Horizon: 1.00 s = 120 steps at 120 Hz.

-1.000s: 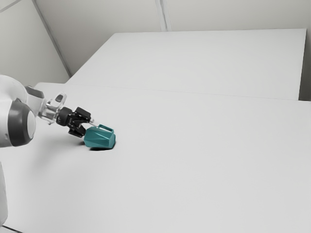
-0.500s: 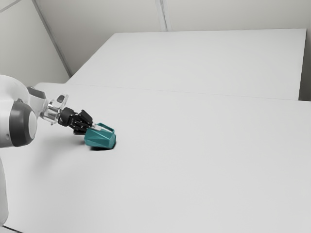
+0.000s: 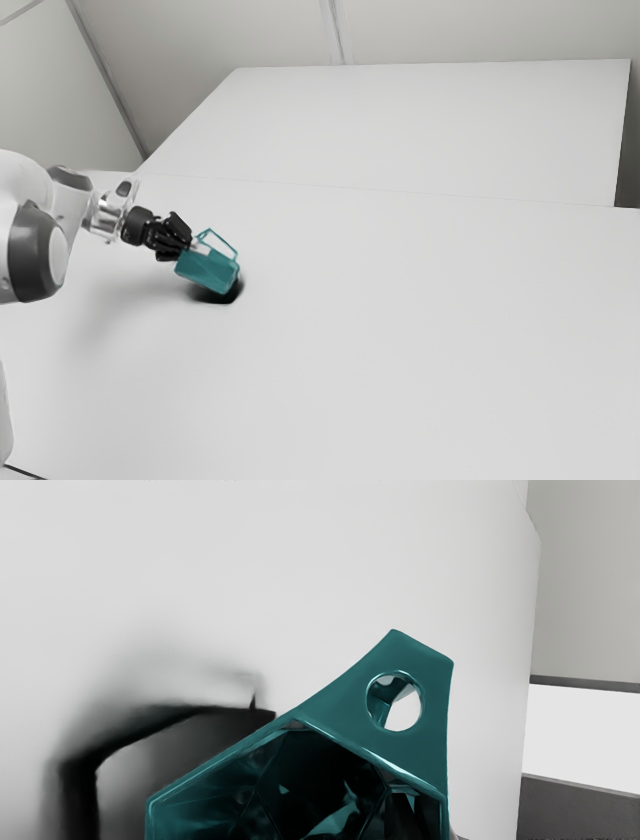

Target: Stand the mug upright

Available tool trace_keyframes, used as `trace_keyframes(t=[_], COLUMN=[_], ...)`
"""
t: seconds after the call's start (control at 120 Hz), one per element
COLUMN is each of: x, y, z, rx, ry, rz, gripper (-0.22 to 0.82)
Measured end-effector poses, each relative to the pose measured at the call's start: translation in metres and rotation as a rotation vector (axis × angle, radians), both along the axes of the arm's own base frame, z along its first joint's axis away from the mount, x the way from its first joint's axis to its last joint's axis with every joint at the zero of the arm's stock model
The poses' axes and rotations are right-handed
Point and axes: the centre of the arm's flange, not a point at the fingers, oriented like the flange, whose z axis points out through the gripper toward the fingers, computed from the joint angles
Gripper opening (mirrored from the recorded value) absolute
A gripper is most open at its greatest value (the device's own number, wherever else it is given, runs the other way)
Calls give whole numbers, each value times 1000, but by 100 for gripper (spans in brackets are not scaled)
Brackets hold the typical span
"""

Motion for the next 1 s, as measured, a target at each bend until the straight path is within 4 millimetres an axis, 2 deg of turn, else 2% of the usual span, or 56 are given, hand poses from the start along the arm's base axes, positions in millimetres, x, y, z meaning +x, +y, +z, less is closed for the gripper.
trace_keyframes(t=[0.208,0.367,0.533,0.675,0.892,1.0], x=[9,12,13,28,46,55], y=[-24,-40,-47,-58,-83,-89], z=[38,62,75,92,104,107], rx=[10,82,229,370,611,739], ry=[-36,-14,43,44,48,48], rz=[-30,-68,-102,-131,-190,-210], gripper=[-18,-18,-18,-18,-18,-18])
